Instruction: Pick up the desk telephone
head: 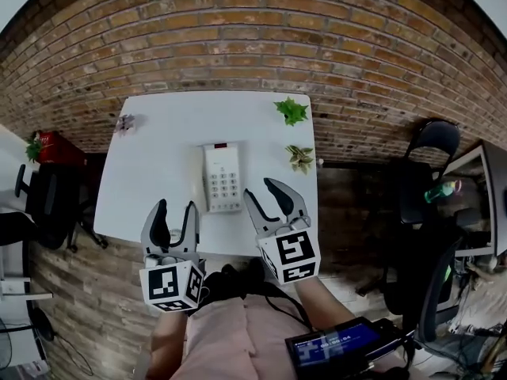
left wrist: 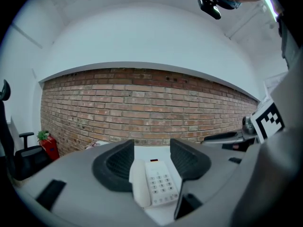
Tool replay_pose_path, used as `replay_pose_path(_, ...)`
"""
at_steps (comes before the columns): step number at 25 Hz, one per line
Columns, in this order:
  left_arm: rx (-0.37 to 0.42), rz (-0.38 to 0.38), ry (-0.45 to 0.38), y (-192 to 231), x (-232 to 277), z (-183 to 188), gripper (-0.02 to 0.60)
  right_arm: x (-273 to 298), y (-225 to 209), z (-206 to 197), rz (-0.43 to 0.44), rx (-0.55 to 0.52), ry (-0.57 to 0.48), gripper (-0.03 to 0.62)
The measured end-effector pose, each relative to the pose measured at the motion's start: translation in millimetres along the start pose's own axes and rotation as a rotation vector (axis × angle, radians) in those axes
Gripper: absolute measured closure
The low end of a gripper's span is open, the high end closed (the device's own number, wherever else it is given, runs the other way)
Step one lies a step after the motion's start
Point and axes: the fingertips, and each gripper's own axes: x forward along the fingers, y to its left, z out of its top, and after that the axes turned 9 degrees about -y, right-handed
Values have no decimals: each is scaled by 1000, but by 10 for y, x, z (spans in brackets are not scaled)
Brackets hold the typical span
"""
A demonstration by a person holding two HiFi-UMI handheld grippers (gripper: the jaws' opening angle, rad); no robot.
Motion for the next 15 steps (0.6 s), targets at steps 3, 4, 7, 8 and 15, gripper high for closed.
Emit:
replay_pose_path(3,-2,-2,2,73,119,1,336,134,-14,31,-2,-2,-2,418)
replay_pose_path(4,-3,-4,5,99,160,-11,336,177,-15,24,-4,-1,1,418)
replay_pose_path(7,-18,-20,17,162,315,-83,333,313,-50,-28,-15,1,14,418)
replay_pose_path(8,-27,-28,24,182,375,-117,331,361,-71,-53,-22,3,20,418)
replay_pose_path(15,-90,-76,110,351,797,-440,317,716,-202,-267,-68,32,93,418)
